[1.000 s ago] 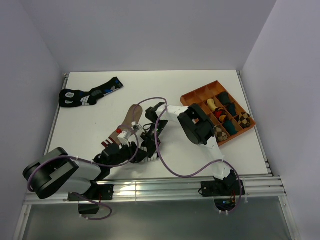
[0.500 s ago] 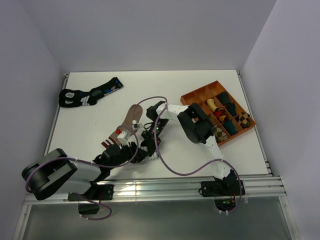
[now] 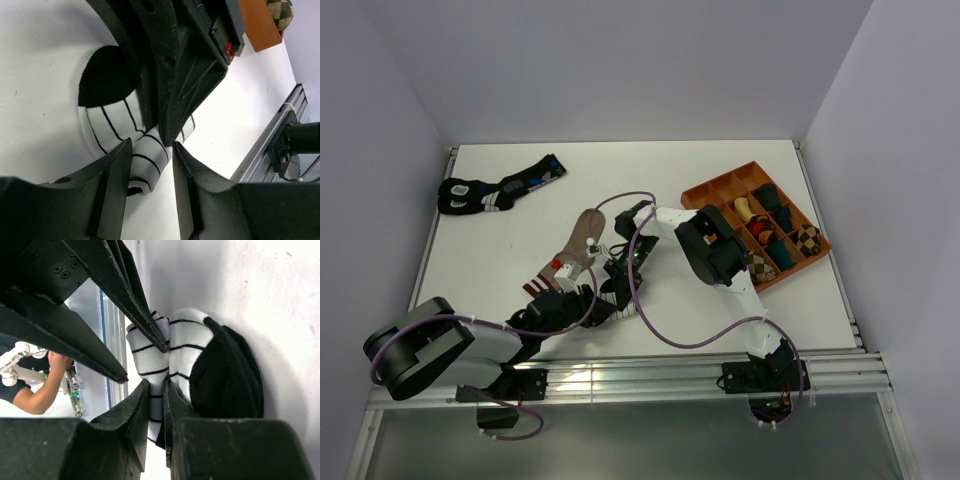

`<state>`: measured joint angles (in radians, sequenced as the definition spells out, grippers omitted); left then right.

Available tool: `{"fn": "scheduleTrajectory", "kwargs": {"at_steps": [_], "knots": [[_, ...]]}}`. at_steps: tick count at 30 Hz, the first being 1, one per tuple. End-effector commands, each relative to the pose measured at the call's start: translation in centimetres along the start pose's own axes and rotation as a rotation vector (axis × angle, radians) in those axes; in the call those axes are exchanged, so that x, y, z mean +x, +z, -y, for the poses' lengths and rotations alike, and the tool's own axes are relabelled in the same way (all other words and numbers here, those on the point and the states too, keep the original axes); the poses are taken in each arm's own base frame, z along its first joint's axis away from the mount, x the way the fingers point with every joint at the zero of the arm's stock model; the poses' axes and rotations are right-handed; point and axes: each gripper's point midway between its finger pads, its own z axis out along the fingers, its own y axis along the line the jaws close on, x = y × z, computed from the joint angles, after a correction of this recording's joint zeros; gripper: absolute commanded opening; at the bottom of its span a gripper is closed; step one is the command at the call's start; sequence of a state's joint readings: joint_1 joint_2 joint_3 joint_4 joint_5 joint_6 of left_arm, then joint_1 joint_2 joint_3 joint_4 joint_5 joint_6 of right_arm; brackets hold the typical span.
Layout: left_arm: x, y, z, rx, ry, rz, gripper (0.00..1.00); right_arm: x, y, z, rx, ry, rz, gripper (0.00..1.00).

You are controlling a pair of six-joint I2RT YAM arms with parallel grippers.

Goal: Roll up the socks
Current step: Roll the sock at the center of the board.

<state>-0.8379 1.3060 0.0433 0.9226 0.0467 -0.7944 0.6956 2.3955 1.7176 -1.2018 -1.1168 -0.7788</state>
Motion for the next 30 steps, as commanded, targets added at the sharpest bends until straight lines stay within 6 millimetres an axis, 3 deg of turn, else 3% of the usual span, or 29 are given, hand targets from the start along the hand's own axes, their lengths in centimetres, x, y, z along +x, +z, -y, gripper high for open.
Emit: {"fn": "scheduleTrajectory", "kwargs": {"at_steps": [1, 4, 12, 18, 23, 30], "knots": [[2.9, -1.4, -2.5, -0.081, -0.009, -0.082, 0.43, -0.4, -0.6, 1.1, 0.023, -0.022, 0.005, 0.14], [3.7, -1.6, -3.4, -0.120, -0.008, -0.111, 0.41, -0.4, -0.6, 1.3, 0.024, -0.018, 0.006, 0.14], [3.6, -0.7, -3.5, -0.156, -0.014, -0.132, 0.35, -0.8, -0.8, 1.3, 0.037, -0.027, 0.012, 0.14], [3.8, -0.4, -3.6, -0.188, -0.029, -0.160, 0.18, -1.3, -1.0, 1.7, 0.077, -0.042, 0.025, 0.16], [4.8, -0.9, -4.3, -0.274, -0.048, -0.244, 0.00, -1.1, -1.4, 1.8, 0.155, -0.048, 0.038, 0.26], [4.8, -1.3, -5.1, -0.385, -0.109, -0.273, 0.00, -2.4, -3.0, 0.6, 0.261, -0.125, 0.090, 0.39]]}}
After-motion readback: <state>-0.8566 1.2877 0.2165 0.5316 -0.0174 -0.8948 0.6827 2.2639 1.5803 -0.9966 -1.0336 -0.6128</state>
